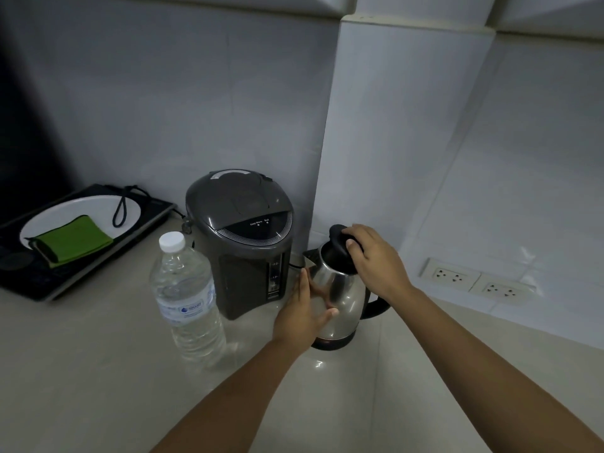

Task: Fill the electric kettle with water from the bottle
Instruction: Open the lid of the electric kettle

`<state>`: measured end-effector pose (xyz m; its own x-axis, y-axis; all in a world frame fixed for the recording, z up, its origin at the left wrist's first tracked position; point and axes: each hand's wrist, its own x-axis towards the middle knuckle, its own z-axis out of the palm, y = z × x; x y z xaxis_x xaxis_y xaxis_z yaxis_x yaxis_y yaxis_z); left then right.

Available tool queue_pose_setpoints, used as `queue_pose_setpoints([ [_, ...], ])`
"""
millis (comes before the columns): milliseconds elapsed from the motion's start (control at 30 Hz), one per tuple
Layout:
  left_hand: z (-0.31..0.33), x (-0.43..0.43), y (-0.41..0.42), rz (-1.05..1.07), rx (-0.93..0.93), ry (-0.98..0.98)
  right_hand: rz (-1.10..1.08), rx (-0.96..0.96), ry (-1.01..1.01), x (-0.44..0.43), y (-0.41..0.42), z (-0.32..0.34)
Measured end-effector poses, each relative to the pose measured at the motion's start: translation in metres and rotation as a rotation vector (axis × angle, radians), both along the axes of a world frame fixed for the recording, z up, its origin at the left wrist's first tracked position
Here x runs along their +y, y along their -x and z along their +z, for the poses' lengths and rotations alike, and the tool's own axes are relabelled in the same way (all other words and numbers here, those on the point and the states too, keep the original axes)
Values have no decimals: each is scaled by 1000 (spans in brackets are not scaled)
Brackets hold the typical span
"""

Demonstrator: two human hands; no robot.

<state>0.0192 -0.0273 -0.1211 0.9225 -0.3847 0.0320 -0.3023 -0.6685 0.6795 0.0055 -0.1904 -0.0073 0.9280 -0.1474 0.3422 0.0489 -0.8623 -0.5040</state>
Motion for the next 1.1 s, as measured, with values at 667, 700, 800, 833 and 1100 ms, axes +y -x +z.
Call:
queue_pose_setpoints([
  [667, -6, 1, -6, 3, 10, -14, -68, -204, 326, 1, 11, -12],
  [700, -7, 1, -7, 3, 12, -13, -80, -238, 334, 0, 10, -13],
  [800, -8, 2, -8, 2, 10, -11, -115, -352, 444, -6, 8, -15],
  [833, -9, 2, -9, 3, 7, -8, -135, -379, 495, -9, 8, -16],
  [1100, -9, 1, -9, 6, 6, 0, -272, -249, 419, -24, 24, -17],
])
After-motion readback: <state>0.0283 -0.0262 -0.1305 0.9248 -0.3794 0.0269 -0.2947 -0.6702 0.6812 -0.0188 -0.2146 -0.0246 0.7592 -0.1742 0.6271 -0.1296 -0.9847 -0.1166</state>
